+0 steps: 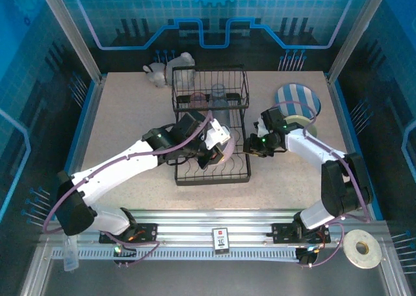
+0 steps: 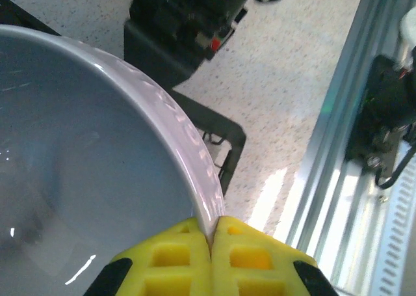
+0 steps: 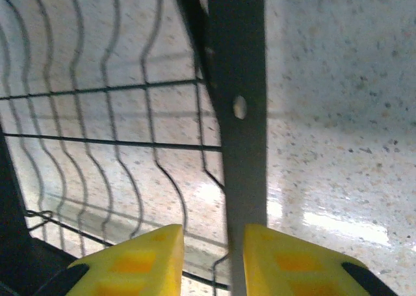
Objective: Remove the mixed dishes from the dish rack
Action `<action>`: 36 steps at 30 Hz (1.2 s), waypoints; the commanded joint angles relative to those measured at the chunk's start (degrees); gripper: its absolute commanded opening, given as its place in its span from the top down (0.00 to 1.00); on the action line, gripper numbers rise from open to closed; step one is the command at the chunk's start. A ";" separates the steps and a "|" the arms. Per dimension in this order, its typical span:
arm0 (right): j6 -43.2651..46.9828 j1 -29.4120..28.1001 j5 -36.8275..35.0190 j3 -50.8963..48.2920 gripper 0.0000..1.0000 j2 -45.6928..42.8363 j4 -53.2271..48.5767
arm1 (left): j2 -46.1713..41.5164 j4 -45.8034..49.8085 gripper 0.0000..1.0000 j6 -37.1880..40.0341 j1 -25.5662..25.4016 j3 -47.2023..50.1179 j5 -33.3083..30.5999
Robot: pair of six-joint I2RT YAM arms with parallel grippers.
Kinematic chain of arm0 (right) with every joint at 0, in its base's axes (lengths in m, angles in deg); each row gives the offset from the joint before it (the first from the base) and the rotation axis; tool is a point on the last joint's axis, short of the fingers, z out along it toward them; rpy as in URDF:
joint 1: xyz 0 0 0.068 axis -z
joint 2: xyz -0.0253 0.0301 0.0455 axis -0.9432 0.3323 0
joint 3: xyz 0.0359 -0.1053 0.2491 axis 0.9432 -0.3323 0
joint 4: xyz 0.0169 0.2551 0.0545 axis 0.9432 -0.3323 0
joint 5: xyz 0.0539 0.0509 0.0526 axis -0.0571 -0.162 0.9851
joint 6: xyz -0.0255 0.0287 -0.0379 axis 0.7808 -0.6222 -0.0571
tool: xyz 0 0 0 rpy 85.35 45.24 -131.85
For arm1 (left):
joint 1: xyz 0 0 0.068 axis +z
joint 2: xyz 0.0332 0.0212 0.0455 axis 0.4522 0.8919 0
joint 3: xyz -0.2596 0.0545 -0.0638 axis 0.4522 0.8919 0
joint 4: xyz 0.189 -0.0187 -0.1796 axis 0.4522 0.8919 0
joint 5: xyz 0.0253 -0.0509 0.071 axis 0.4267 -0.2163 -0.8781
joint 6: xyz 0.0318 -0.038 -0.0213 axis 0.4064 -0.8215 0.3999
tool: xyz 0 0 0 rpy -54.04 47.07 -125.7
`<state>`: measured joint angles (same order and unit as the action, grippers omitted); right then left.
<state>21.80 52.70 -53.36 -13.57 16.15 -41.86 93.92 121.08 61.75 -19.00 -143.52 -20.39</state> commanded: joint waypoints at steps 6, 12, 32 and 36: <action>0.63 1.31 0.63 6.09 0.53 -6.96 -6.44 | 2.07 3.78 1.00 14.03 -2.35 -5.66 -6.53; 3.44 3.27 -0.12 9.31 0.36 -12.49 -11.70 | 3.01 5.07 1.00 20.53 -5.31 -5.15 -11.94; 18.85 -8.34 -4.83 23.93 0.15 -4.44 -29.12 | 5.66 4.27 1.00 27.54 -11.28 -7.05 -16.48; 18.63 -11.44 -8.25 25.99 0.17 -1.78 -30.13 | 6.28 4.49 1.00 27.51 -11.77 -7.64 -16.93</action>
<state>39.14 43.08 -58.17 9.75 12.89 -68.61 100.83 129.12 87.06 -30.24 -147.61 -35.27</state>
